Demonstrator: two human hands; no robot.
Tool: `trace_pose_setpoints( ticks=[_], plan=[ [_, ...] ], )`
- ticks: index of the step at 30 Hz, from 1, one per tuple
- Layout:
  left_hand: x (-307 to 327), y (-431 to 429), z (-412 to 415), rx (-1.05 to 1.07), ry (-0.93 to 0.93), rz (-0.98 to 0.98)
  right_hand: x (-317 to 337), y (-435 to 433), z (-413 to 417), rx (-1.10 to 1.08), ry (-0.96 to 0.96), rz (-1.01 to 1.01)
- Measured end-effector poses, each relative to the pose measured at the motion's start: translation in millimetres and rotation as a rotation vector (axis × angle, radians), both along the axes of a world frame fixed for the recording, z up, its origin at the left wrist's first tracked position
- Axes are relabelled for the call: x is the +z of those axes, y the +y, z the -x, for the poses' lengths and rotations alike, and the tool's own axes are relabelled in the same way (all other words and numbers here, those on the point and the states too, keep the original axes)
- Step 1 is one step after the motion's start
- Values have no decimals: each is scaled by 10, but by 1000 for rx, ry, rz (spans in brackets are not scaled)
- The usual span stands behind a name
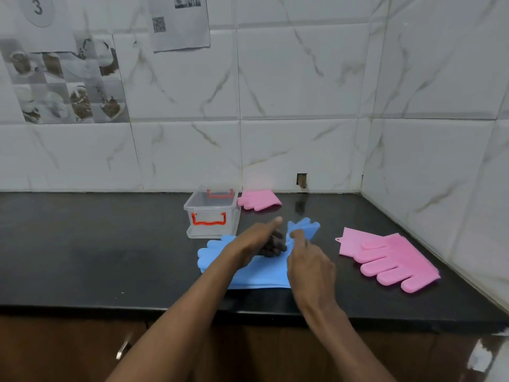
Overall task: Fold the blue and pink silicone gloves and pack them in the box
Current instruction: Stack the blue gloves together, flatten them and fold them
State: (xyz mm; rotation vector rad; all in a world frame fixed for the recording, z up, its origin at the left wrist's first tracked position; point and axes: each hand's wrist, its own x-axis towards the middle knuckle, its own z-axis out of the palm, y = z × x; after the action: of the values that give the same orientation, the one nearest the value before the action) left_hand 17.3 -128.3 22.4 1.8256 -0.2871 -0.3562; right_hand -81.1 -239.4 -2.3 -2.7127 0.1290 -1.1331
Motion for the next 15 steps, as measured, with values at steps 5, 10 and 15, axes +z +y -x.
trace_pose_setpoints(
  ticks=[5, 10, 15],
  plan=[
    [36, 14, -218, 104, 131, -12, -212, 269, 18, 140, -35, 213],
    [-34, -70, -285, 245, 41, -206, -250, 239, -33, 167, 26, 235],
    [-71, -142, -314, 281, -105, -362, -338, 109, -9, 435, 304, 95]
  ],
)
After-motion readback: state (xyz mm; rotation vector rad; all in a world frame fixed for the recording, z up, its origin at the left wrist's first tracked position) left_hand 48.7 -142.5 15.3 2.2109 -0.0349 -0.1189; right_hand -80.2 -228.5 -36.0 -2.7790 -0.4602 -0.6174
